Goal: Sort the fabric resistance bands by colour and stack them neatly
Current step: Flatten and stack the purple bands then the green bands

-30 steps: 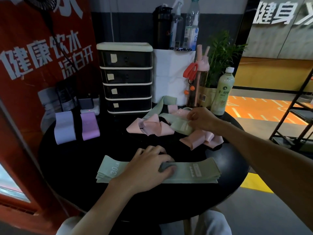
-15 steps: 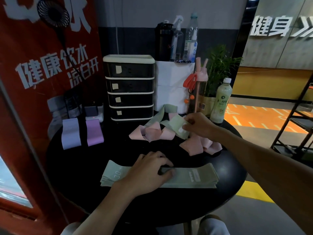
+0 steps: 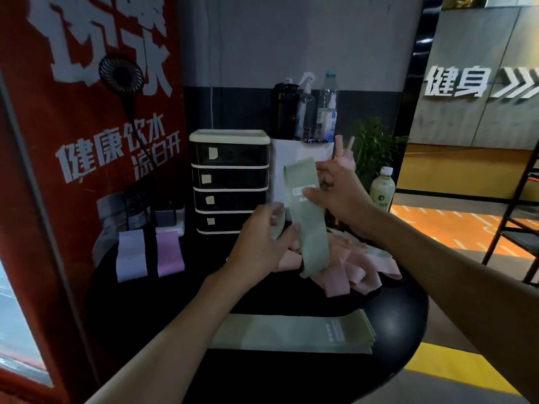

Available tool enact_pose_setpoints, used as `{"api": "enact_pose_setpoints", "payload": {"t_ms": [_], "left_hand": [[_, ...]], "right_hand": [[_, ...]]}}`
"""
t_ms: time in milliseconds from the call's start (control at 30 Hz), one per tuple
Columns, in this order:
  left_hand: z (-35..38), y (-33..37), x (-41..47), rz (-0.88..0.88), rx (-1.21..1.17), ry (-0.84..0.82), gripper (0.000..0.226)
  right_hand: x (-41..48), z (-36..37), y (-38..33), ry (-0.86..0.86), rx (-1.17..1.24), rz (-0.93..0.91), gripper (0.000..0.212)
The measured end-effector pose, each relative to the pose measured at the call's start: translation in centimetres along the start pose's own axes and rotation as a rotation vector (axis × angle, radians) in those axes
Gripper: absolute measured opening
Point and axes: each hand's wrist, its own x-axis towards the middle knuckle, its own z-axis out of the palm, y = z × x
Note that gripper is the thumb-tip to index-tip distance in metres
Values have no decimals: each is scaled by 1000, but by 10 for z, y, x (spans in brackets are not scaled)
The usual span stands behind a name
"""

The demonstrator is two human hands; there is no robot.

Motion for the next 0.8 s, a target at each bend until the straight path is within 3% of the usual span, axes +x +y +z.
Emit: {"api": "enact_pose_setpoints", "payload": {"t_ms": [167,267,333,467,567,700,800], "left_hand": [[-7,33,28,-46,-373,110,23],[-14,45,31,2,-412,184,7],[-17,47,31,-3,-397,206,16],[-20,45,31,-16,-377,175,26],[-22,42,30,12,-380,155,30],[-17,35,22,-37,-468,38,7],[-10,25,16,-55,-510,-5,6]], "right_hand": [[-6,1,-32,-4,145,-22,37],[-9,-3,-48,-9,164,-22,39],[-11,-6,-55,-8,173,-32,36],[-12,-10,-61,32,182,-64,18],[-11,-10,-62,57,136,-68,20],[-10,-7,-65,62,217,-21,17],[-10,-6,-67,61,217,-19,18]]}}
